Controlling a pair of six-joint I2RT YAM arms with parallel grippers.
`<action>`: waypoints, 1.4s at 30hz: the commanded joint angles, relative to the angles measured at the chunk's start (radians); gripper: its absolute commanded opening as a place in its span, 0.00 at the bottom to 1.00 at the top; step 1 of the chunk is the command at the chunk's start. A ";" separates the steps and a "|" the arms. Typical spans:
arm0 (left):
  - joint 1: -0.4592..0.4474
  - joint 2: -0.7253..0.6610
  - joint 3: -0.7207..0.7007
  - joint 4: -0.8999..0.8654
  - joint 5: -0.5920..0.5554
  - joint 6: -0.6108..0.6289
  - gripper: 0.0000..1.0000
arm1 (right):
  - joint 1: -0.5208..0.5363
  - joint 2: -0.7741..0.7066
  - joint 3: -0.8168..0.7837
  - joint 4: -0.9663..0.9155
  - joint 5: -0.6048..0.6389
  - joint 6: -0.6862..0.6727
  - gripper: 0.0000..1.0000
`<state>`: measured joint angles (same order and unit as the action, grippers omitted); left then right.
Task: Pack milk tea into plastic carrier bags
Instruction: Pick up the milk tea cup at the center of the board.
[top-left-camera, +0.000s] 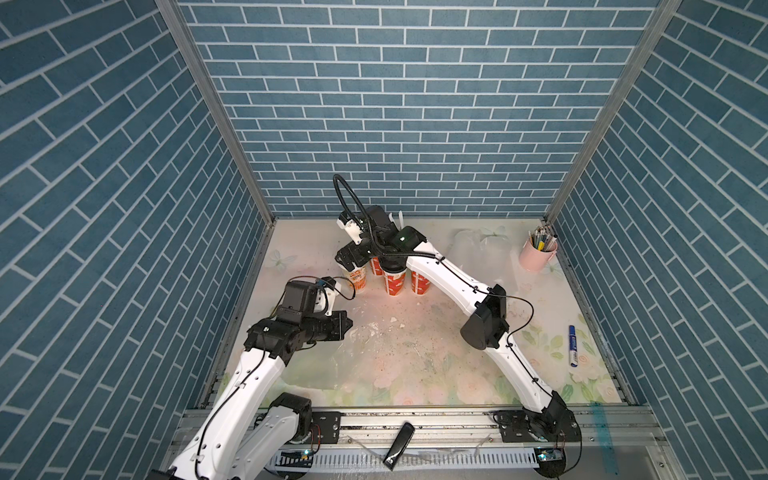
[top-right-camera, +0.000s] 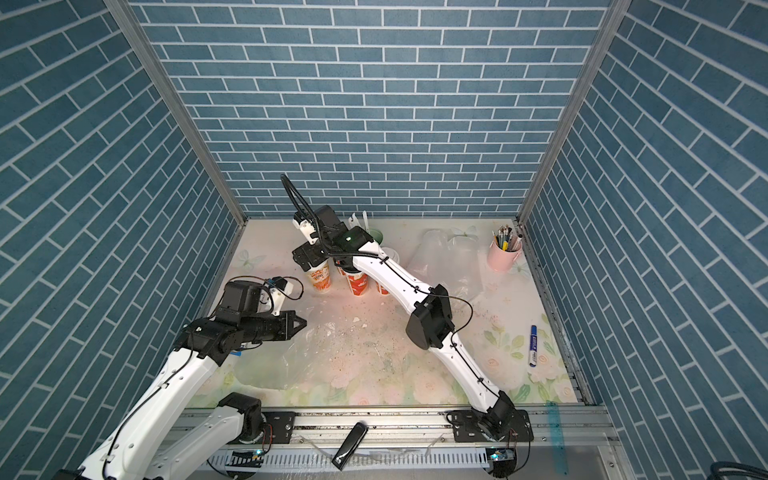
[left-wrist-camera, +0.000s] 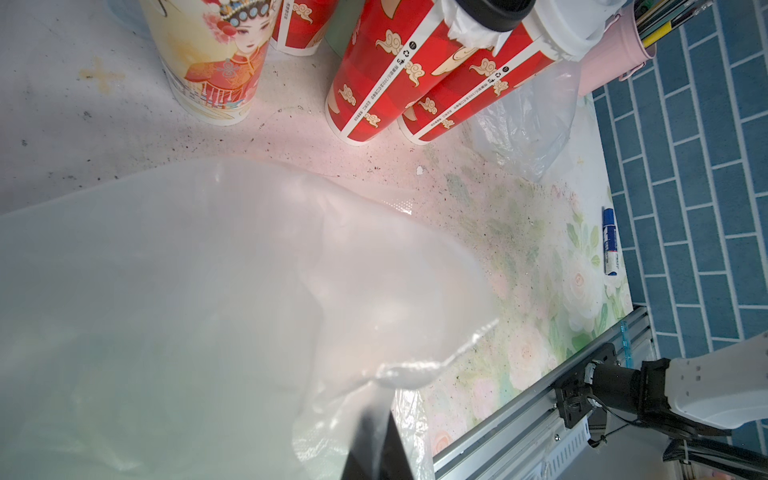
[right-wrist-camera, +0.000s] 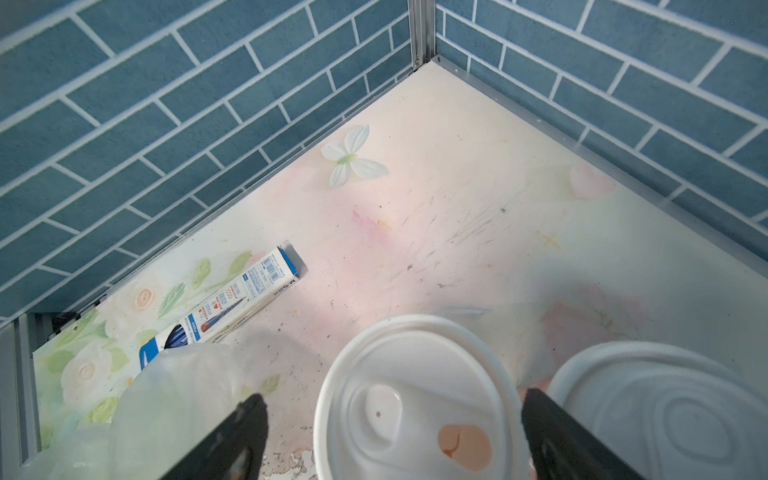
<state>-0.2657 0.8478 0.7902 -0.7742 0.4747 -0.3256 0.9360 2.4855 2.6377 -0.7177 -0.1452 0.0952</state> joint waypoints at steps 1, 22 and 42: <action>0.008 -0.010 -0.013 -0.010 -0.001 0.002 0.00 | 0.004 0.024 0.029 0.001 0.025 -0.045 0.96; 0.011 -0.007 -0.016 -0.006 -0.008 0.002 0.00 | 0.023 0.047 0.033 -0.014 0.089 -0.089 0.85; 0.017 -0.012 -0.016 -0.004 -0.003 0.004 0.00 | 0.029 0.053 0.030 -0.038 0.103 -0.119 0.73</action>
<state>-0.2592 0.8444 0.7864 -0.7734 0.4744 -0.3256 0.9546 2.5164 2.6450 -0.7242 -0.0593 0.0177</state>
